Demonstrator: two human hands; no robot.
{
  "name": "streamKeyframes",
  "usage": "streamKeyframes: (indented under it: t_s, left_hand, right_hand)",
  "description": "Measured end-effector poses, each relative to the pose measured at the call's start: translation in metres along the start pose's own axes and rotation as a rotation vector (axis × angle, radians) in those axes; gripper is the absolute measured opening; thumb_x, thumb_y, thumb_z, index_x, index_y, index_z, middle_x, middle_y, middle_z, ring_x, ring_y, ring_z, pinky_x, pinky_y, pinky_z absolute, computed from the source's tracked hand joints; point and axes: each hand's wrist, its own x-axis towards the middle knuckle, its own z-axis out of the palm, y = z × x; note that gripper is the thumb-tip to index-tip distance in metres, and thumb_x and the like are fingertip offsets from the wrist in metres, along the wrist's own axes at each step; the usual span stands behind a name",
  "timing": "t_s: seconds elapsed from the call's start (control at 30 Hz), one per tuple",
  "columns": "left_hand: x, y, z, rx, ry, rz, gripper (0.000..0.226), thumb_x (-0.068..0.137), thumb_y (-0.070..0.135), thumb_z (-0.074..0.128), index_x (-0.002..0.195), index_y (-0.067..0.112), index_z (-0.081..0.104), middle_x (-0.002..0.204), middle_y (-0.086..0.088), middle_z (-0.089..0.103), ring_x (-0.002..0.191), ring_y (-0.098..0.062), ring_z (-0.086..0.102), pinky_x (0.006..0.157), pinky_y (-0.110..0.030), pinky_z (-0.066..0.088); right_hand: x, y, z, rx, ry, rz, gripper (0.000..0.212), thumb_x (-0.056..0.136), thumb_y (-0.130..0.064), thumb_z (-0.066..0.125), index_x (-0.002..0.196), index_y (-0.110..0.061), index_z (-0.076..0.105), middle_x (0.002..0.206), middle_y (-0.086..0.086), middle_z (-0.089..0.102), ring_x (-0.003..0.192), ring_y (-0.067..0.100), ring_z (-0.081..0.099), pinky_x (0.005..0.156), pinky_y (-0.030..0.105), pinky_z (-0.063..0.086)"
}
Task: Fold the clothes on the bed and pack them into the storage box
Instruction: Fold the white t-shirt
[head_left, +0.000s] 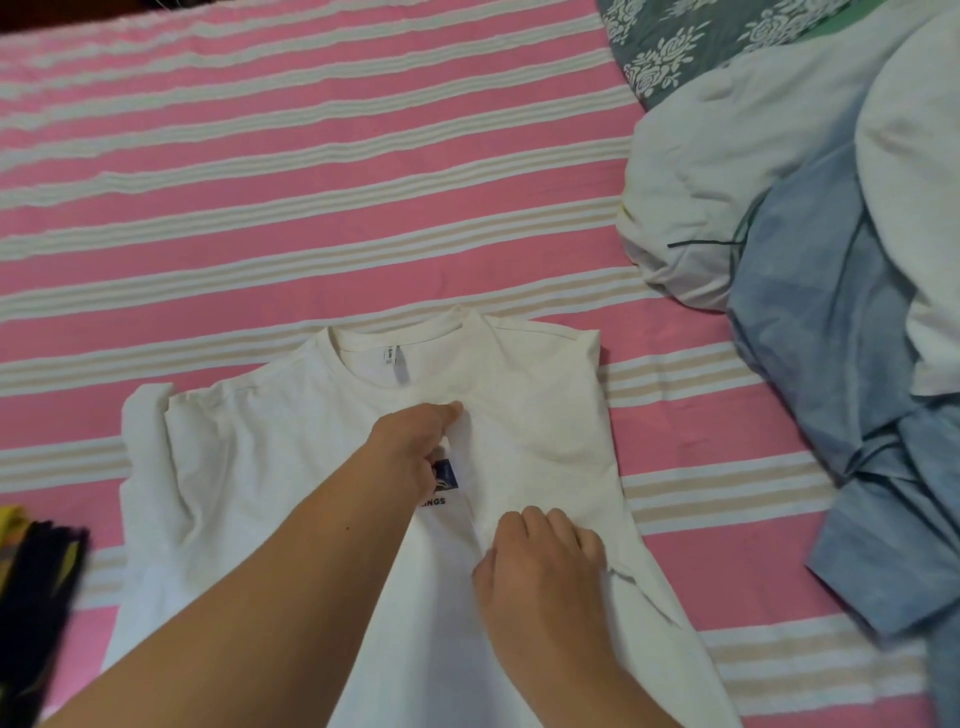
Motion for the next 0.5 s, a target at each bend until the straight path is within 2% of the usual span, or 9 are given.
streamKeyframes:
  t_s: [0.13, 0.23, 0.27, 0.3, 0.33, 0.4, 0.43, 0.5]
  left_hand:
    - [0.008, -0.003, 0.000, 0.012, 0.017, 0.023, 0.019, 0.090, 0.021, 0.077, 0.088, 0.011, 0.061, 0.071, -0.001, 0.047, 0.057, -0.014, 0.039, 0.046, -0.023, 0.043]
    - [0.018, -0.010, -0.002, 0.058, 0.065, 0.104, 0.021, 0.089, 0.024, 0.071, 0.083, 0.009, 0.058, 0.068, -0.004, 0.051, 0.056, -0.019, 0.048, 0.051, -0.025, 0.048]
    - [0.021, -0.015, -0.003, 0.137, 0.126, 0.164, 0.026, 0.085, 0.031, 0.070, 0.084, 0.008, 0.057, 0.071, -0.007, 0.057, 0.061, -0.024, 0.057, 0.057, -0.030, 0.054]
    - [0.023, -0.019, -0.004, 0.254, 0.201, 0.219, 0.037, 0.080, 0.041, 0.068, 0.093, 0.007, 0.059, 0.084, -0.010, 0.063, 0.075, -0.031, 0.064, 0.069, -0.039, 0.059]
    - [0.022, -0.025, -0.005, 0.400, 0.284, 0.237, 0.055, 0.079, 0.051, 0.066, 0.109, 0.006, 0.058, 0.105, -0.013, 0.063, 0.094, -0.038, 0.065, 0.082, -0.047, 0.058]
    - [0.014, -0.035, -0.004, 0.636, 0.387, 0.197, 0.078, 0.084, 0.064, 0.061, 0.132, 0.004, 0.047, 0.131, -0.017, 0.053, 0.123, -0.041, 0.050, 0.102, -0.051, 0.047]
    - [0.012, -0.038, -0.002, 0.674, 0.388, 0.166, 0.078, 0.085, 0.066, 0.059, 0.132, 0.005, 0.050, 0.133, -0.017, 0.052, 0.128, -0.039, 0.046, 0.106, -0.049, 0.043]
    - [0.008, -0.038, 0.000, 0.677, 0.344, 0.117, 0.064, 0.081, 0.064, 0.061, 0.114, 0.009, 0.062, 0.124, -0.015, 0.059, 0.125, -0.037, 0.047, 0.106, -0.047, 0.043]
  right_hand:
    - [-0.001, 0.002, -0.014, 0.020, 0.025, -0.050, 0.012, 0.077, -0.022, 0.048, 0.065, -0.022, 0.043, 0.066, -0.004, 0.039, 0.066, 0.022, 0.040, 0.069, 0.040, 0.035]
    - [-0.001, 0.003, -0.016, 0.025, -0.076, -0.102, 0.011, 0.076, -0.026, 0.051, 0.067, -0.024, 0.044, 0.069, -0.006, 0.040, 0.069, 0.021, 0.039, 0.072, 0.040, 0.040]
    - [-0.002, 0.006, -0.016, 0.016, -0.118, -0.123, 0.011, 0.077, -0.029, 0.051, 0.068, -0.025, 0.046, 0.072, -0.006, 0.041, 0.072, 0.021, 0.040, 0.073, 0.041, 0.042]
    - [-0.003, 0.010, -0.018, 0.013, -0.144, -0.136, 0.012, 0.079, -0.034, 0.052, 0.071, -0.026, 0.049, 0.077, -0.007, 0.042, 0.075, 0.020, 0.040, 0.074, 0.040, 0.043]
    - [-0.005, 0.017, -0.023, 0.020, -0.143, -0.133, 0.012, 0.081, -0.038, 0.052, 0.075, -0.027, 0.052, 0.082, -0.008, 0.043, 0.079, 0.019, 0.041, 0.075, 0.039, 0.042]
    - [-0.014, 0.038, -0.041, 0.045, -0.070, -0.086, 0.014, 0.082, -0.040, 0.051, 0.086, -0.028, 0.058, 0.091, -0.008, 0.048, 0.084, 0.017, 0.044, 0.074, 0.036, 0.039]
    - [-0.022, 0.052, -0.050, 0.037, -0.019, -0.033, 0.018, 0.081, -0.039, 0.050, 0.091, -0.026, 0.060, 0.094, -0.006, 0.051, 0.086, 0.019, 0.046, 0.073, 0.037, 0.040]
    - [-0.045, 0.085, -0.067, -0.033, 0.024, 0.143, 0.034, 0.078, -0.040, 0.048, 0.098, -0.019, 0.065, 0.095, 0.001, 0.057, 0.085, 0.025, 0.052, 0.070, 0.041, 0.045]
